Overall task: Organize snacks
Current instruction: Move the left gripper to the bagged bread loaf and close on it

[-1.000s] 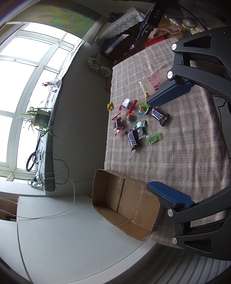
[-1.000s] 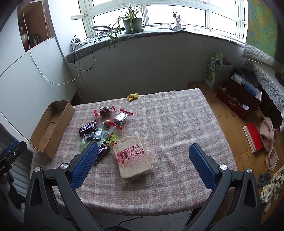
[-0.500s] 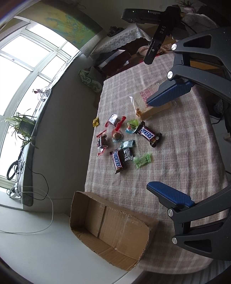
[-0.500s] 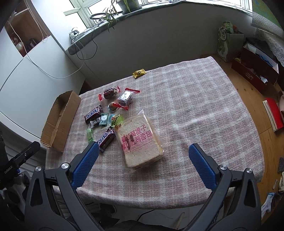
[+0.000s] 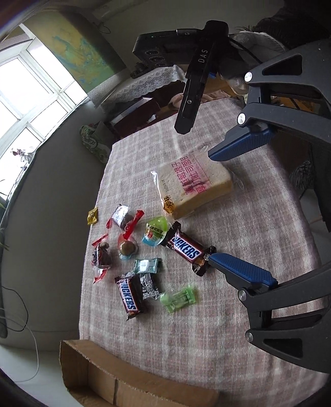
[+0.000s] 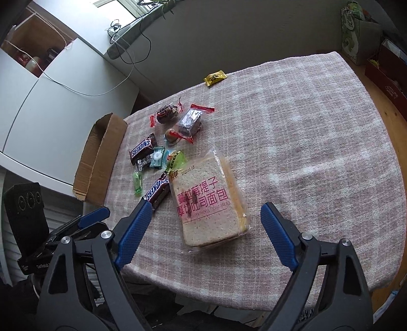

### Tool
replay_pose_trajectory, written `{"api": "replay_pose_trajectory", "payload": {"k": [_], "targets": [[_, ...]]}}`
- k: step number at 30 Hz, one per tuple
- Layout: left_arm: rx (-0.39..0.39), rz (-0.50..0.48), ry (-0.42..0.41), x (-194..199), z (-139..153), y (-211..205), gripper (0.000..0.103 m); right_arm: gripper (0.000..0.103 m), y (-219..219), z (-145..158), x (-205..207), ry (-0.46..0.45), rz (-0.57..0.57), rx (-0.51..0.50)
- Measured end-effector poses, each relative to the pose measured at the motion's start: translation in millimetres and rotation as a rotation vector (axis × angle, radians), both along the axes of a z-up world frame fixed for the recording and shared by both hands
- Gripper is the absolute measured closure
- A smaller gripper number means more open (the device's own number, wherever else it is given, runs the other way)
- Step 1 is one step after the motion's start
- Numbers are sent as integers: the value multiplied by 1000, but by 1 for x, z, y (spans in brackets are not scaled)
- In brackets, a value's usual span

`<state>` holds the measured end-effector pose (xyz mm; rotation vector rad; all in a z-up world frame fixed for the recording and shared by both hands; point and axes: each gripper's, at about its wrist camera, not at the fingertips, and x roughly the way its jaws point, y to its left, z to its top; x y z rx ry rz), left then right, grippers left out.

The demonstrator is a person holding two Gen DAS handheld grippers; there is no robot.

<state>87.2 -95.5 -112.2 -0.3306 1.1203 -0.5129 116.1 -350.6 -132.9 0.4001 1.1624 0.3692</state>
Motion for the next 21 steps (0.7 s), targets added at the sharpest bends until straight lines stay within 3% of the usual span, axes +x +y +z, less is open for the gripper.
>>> {"api": "replay_pose_trajectory", "payload": {"k": [5,8,12,21], "targets": [[-46,-35,59,9,-18,-20,33,15,4,-18,17,50,53,30],[-71,-44,93,15,-29,-30,41,16,5,-29,25,81,75,27],[-87,-52,129,22,-41,-41,42,21,5,-43,35,126,104,54],[-108,-49,182,33,-58,-47,47,23,14,-58,45,170,157,80]]}}
